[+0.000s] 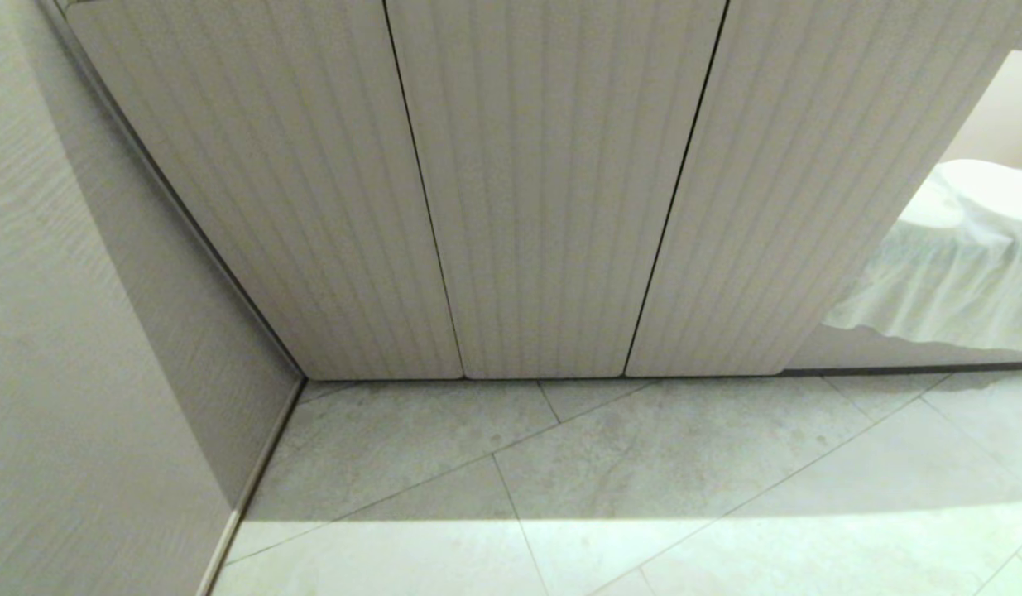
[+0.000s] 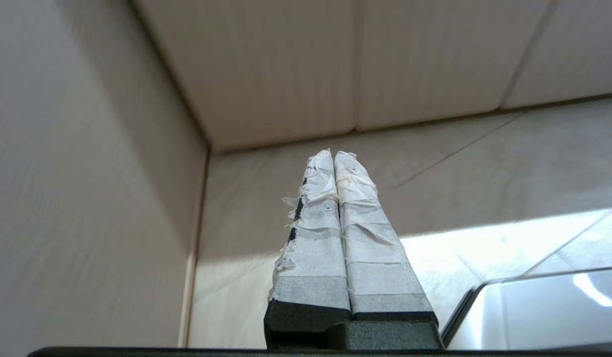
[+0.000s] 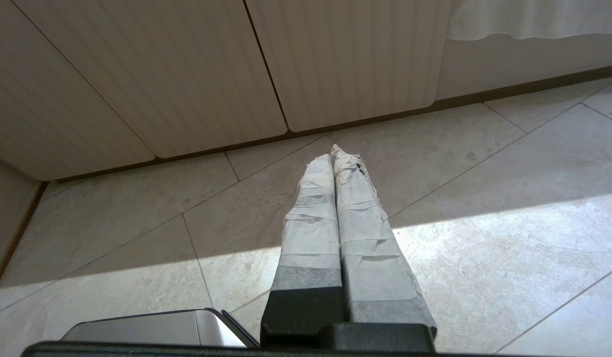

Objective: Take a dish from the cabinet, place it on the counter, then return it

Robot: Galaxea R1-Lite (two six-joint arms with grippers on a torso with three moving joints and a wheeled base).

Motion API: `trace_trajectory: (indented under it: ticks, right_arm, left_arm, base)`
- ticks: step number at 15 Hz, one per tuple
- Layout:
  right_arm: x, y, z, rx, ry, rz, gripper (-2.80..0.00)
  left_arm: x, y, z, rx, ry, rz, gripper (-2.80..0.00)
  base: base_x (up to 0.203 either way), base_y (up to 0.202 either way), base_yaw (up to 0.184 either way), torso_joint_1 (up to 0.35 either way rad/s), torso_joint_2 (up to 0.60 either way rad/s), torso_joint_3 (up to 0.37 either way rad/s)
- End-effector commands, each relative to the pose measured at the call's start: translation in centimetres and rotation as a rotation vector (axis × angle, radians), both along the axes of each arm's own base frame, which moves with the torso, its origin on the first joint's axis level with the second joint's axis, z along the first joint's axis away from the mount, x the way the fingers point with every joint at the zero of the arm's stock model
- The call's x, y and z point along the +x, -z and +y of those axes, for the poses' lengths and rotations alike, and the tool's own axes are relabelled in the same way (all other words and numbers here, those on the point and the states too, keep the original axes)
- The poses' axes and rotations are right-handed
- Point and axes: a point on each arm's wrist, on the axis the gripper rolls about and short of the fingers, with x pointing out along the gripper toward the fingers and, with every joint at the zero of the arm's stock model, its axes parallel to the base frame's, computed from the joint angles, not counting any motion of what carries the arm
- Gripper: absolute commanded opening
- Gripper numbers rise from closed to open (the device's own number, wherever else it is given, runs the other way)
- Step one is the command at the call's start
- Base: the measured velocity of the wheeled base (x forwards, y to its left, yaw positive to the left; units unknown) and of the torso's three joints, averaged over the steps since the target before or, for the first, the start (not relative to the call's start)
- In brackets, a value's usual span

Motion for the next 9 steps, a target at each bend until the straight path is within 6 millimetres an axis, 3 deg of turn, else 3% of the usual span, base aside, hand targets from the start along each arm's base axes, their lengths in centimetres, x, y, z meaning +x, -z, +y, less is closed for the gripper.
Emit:
trace_trajectory:
  ticks: [1,4,9]
  right_arm:
    - [0.0,0.0,0.0,0.001,0.0,-0.001,-2.8]
    - [0.0,0.0,0.0,0.001,0.001,-0.001,-2.8]
    - [0.0,0.0,0.0,0.001,0.001,-0.001,-2.8]
  left_arm:
    - [-0.72,1.02,0.11,-0.048,-0.062,-0.006,-2.8]
    - [-0.72,1.16,0.13,-0.104,-0.071,0.009,-2.8]
    - [-0.72,1.15,0.11,-0.022,-0.063,0.004,-2.8]
  base:
    - [0.0,0.0,0.0,0.0,0.0,0.0]
    - [0.0,0.0,0.0,0.0,0.0,0.0]
    - [0.0,0.0,0.0,0.0,0.0,0.0]
